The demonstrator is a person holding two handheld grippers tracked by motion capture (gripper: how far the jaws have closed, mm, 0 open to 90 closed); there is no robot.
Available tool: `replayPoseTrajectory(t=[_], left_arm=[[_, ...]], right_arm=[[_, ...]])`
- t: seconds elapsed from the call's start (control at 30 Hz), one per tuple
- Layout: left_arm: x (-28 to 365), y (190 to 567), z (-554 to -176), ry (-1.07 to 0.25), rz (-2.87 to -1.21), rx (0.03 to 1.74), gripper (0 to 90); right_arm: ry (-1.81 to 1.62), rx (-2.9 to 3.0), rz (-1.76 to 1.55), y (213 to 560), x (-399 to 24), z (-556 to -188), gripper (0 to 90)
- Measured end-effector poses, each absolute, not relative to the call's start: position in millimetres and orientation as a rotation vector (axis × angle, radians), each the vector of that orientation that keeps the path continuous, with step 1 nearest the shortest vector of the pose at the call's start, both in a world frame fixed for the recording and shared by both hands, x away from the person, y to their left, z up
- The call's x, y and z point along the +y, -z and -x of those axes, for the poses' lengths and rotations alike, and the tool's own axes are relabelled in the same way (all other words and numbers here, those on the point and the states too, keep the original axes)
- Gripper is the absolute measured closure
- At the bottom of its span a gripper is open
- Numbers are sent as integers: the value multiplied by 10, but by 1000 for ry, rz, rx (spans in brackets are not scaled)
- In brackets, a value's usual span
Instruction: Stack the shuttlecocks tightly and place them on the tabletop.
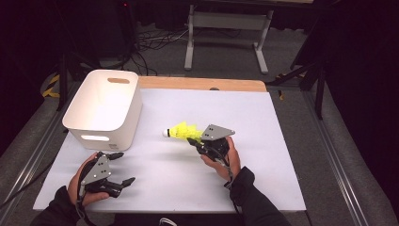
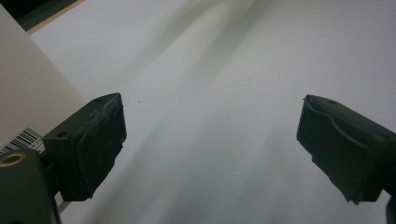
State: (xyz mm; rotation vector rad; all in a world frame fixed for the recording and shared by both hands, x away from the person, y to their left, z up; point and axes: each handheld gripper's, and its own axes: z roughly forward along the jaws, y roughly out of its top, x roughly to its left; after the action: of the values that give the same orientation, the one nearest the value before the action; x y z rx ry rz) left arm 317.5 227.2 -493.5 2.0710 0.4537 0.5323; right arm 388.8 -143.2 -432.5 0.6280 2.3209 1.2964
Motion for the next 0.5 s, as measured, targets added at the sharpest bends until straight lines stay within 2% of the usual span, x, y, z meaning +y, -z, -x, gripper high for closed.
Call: replayPoseTrajectory(t=[0.5], left_arm=[[2154, 4907, -3193, -517, -2058, 468, 105]], right_arm=[[-1269, 2386, -554, 4390, -1489, -3618, 861]])
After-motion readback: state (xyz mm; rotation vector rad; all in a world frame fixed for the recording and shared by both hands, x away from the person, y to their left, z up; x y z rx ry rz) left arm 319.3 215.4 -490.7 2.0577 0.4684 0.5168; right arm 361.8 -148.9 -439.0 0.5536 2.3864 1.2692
